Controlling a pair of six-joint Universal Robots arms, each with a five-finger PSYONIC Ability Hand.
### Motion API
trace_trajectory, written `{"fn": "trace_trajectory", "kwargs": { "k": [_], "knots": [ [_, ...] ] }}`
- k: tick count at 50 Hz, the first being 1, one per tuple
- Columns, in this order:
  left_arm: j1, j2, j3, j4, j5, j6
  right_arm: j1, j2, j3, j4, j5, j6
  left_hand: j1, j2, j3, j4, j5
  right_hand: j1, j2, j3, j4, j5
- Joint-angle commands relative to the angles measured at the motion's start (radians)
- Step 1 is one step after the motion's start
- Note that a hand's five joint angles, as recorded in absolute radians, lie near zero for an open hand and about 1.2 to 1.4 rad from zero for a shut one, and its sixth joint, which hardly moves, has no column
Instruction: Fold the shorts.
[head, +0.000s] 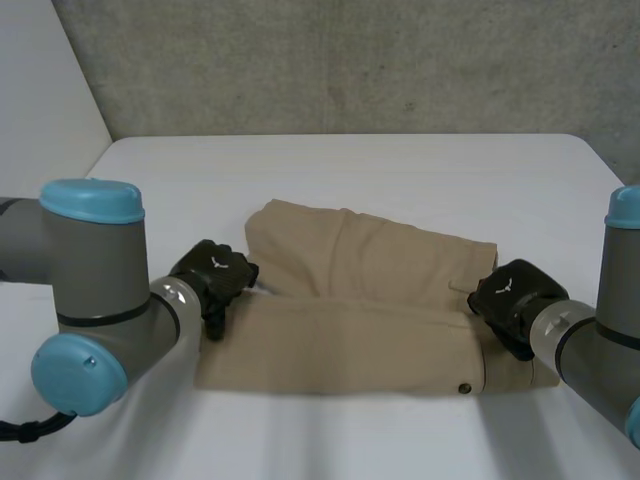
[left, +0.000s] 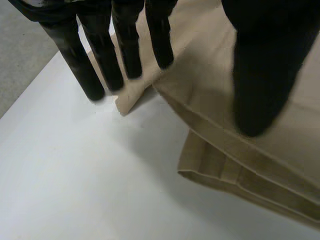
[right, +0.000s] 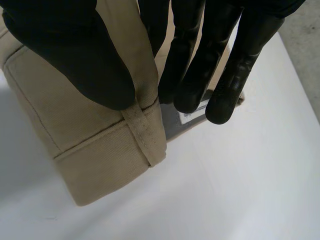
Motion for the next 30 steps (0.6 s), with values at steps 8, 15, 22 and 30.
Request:
{"fn": "trace_trajectory", "kwargs": {
  "k": [8, 15, 22, 30],
  "knots": [
    [0.086, 0.017, 0.019, 0.281, 0.04, -0.004, 0.003, -0.006, 0.031, 0.003, 0.001, -0.002, 0.007, -0.06, -0.064, -0.057, -0.061, 0.409, 0.218, 0.195, 0.205, 0.228],
    [0.086, -0.113, 0.073, 0.287, 0.14, -0.001, 0.003, -0.033, 0.038, 0.003, 0.001, 0.0, 0.162, 0.096, 0.091, 0.099, 0.094, 0.409, 0.218, 0.195, 0.205, 0.228],
    [0.09, -0.181, 0.116, 0.29, 0.169, -0.003, 0.005, -0.07, 0.045, -0.006, -0.001, 0.008, 0.289, 0.222, 0.217, 0.225, 0.22, 0.409, 0.218, 0.195, 0.205, 0.228],
    [0.091, -0.242, 0.164, 0.292, 0.235, -0.006, 0.01, -0.086, 0.061, -0.01, 0.001, 0.014, 0.303, 0.237, 0.232, 0.24, 0.235, 0.409, 0.218, 0.195, 0.205, 0.228]
  ]
}}
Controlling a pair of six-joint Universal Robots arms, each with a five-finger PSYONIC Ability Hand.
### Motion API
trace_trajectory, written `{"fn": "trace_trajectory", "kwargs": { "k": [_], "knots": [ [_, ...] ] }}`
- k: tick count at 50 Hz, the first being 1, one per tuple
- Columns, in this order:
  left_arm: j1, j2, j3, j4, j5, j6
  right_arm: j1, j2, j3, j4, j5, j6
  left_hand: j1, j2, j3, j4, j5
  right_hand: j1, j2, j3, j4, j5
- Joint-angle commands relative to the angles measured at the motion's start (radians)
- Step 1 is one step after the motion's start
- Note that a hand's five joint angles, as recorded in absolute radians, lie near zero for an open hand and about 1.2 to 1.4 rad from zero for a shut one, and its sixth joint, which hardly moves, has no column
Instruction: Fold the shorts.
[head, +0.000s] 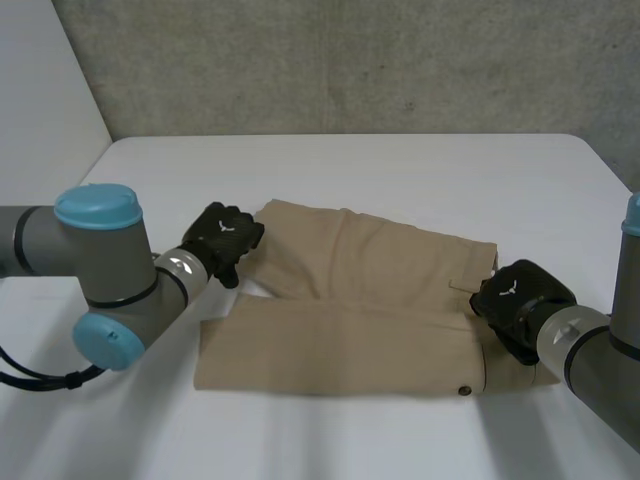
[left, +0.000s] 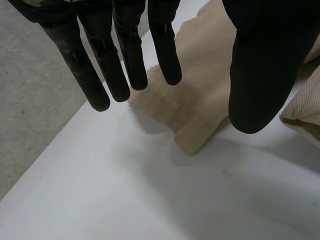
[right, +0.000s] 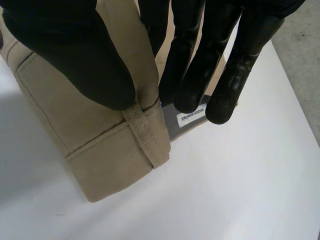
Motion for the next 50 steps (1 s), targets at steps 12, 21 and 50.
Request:
{"fn": "trace_trajectory", "kwargs": {
  "k": [12, 21, 50],
  "knots": [
    [0.002, -0.122, 0.098, 0.002, 0.052, -0.002, 0.007, -0.018, 0.022, -0.004, 0.0, 0.004, 0.124, 0.128, 0.129, 0.124, 0.129, 0.409, 0.218, 0.195, 0.205, 0.226],
    [0.002, -0.141, 0.118, 0.004, 0.052, -0.002, 0.008, -0.024, 0.03, -0.004, 0.0, 0.004, 0.329, 0.333, 0.335, 0.329, 0.334, 0.409, 0.218, 0.195, 0.205, 0.226],
    [-0.01, 0.082, -0.151, -0.008, -0.207, 0.278, 0.008, -0.03, 0.03, -0.002, 0.0, 0.004, 0.787, 0.791, 0.793, 0.787, 0.792, 0.409, 0.218, 0.195, 0.205, 0.226]
  ]
}}
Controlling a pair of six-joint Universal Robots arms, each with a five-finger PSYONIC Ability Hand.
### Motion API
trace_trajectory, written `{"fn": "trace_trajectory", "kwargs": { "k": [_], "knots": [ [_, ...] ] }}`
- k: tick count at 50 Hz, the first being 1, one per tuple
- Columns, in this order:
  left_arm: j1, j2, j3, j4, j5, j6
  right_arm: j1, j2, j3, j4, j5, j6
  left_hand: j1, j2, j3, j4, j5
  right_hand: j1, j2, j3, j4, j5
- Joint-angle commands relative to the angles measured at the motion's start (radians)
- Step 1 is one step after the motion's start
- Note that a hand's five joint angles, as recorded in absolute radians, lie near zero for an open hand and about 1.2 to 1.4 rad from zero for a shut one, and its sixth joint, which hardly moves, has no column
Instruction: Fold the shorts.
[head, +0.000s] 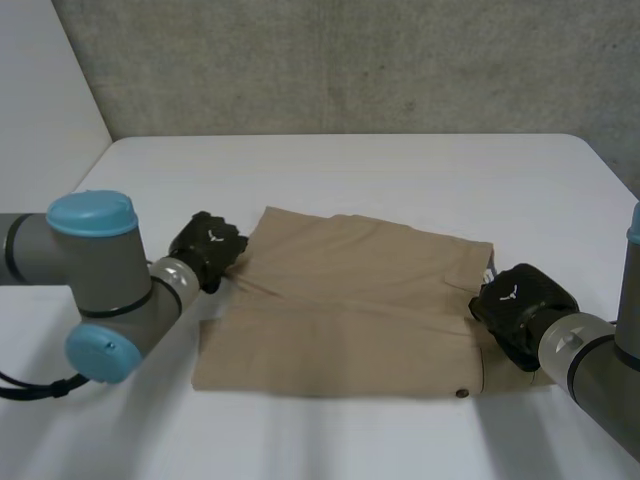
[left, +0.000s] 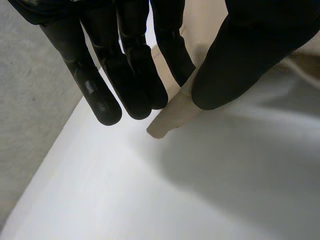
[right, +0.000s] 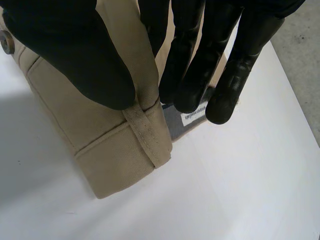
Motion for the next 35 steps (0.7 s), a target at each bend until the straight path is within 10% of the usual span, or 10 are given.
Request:
{"fn": "trace_trajectory", "kwargs": {
  "k": [1, 5, 10, 24, 35],
  "knots": [
    [-0.012, 0.03, -0.077, -0.005, -0.111, 0.133, 0.001, -0.003, -0.001, 0.0, 0.0, 0.0, 0.275, 0.203, 0.209, 0.203, 0.241, 0.409, 0.218, 0.195, 0.205, 0.226],
    [-0.026, 0.03, -0.077, -0.005, -0.11, 0.126, 0.001, -0.003, -0.001, 0.0, 0.0, 0.0, 0.264, 0.192, 0.198, 0.192, 0.229, 0.409, 0.218, 0.195, 0.205, 0.226],
    [-0.046, 0.04, -0.073, -0.004, -0.11, 0.119, 0.0, -0.007, -0.001, 0.0, 0.0, 0.002, -0.946, -1.019, -1.013, -1.019, -0.981, 0.409, 0.218, 0.195, 0.205, 0.226],
    [-0.038, 0.206, -0.113, -0.107, 0.026, -0.228, 0.018, -0.078, 0.001, -0.033, -0.005, 0.014, -0.626, -0.698, -0.692, -0.698, -0.661, 0.409, 0.218, 0.195, 0.205, 0.226],
    [-0.043, 0.174, -0.077, -0.335, 0.162, -0.266, 0.041, -0.21, 0.036, -0.105, -0.023, 0.011, -0.59, -0.663, -0.657, -0.663, -0.625, 0.409, 0.218, 0.195, 0.205, 0.226]
  ]
}}
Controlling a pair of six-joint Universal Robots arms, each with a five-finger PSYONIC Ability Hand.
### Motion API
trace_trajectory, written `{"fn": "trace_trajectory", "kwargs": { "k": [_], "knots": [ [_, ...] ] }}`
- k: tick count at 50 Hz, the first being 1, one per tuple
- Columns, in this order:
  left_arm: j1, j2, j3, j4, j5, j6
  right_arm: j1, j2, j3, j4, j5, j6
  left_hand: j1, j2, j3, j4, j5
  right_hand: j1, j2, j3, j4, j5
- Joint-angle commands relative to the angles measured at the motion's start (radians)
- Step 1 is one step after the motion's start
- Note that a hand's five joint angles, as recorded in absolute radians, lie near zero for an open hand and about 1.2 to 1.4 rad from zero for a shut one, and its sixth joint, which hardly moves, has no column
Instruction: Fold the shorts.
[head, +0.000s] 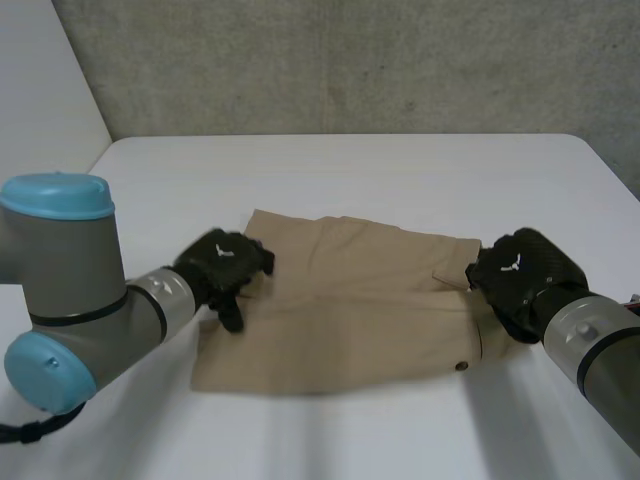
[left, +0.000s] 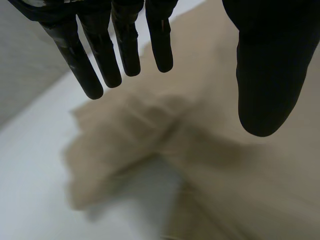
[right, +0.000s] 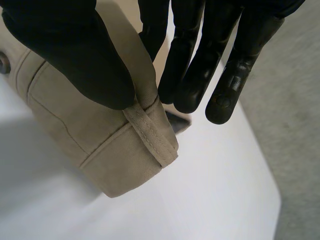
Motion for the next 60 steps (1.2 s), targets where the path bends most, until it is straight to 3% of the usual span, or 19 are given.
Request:
{"fn": "trace_trajectory", "kwargs": {
  "k": [1, 8, 13, 20, 30, 38, 43, 52, 56, 60],
  "knots": [
    [-0.003, -0.052, 0.03, -0.077, 0.031, 0.001, 0.007, -0.089, 0.023, -0.035, -0.019, -0.002, 0.092, 0.094, 0.094, 0.09, 0.087, 0.409, 0.218, 0.195, 0.205, 0.226],
    [-0.003, -0.109, 0.063, -0.072, -0.018, -0.001, 0.007, -0.128, 0.037, -0.035, -0.039, -0.002, 0.144, 0.147, 0.146, 0.142, 0.14, 0.409, 0.218, 0.195, 0.205, 0.226],
    [-0.001, -0.118, 0.083, -0.029, -0.035, -0.001, 0.004, -0.12, 0.039, -0.035, -0.039, -0.003, 0.61, 0.613, 0.612, 0.608, 0.605, 0.409, 0.218, 0.195, 0.205, 0.226],
    [-0.003, -0.107, 0.09, 0.035, -0.032, 0.005, 0.001, -0.088, 0.023, -0.038, -0.037, -0.015, 0.954, 0.957, 0.956, 0.952, 0.95, 0.409, 0.218, 0.195, 0.205, 0.226],
    [0.005, -0.118, 0.17, 0.066, -0.033, 0.025, -0.003, 0.084, -0.096, -0.078, -0.031, -0.014, 0.955, 0.957, 0.957, 0.952, 0.95, 0.409, 0.218, 0.195, 0.205, 0.226],
    [0.022, -0.144, 0.268, 0.221, -0.038, 0.038, -0.009, 0.308, -0.305, -0.176, 0.013, 0.003, 0.955, 0.957, 0.957, 0.952, 0.95, 0.409, 0.218, 0.195, 0.205, 0.226],
    [0.025, -0.208, 0.339, 0.365, -0.062, 0.045, -0.004, 0.438, -0.423, -0.318, 0.056, 0.021, 0.955, 0.957, 0.957, 0.952, 0.95, 0.409, 0.218, 0.195, 0.205, 0.226],
    [0.025, -0.374, 0.423, 0.431, -0.068, 0.136, -0.003, 0.608, -0.471, -0.576, 0.053, 0.018, 0.952, 0.955, 0.954, 0.95, 0.948, 0.409, 0.218, 0.195, 0.205, 0.226],
    [0.022, -0.394, 0.412, 0.45, -0.073, 0.156, -0.001, 0.645, -0.474, -0.594, 0.059, 0.018, 0.943, 0.946, 0.945, 0.941, 0.939, 0.409, 0.218, 0.195, 0.205, 0.226],
    [0.016, -0.347, 0.347, 0.448, -0.068, 0.154, -0.001, 0.592, -0.434, -0.59, 0.058, 0.023, 0.943, 0.946, 0.945, 0.941, 0.939, 0.409, 0.218, 0.195, 0.205, 0.226]
  ]
}}
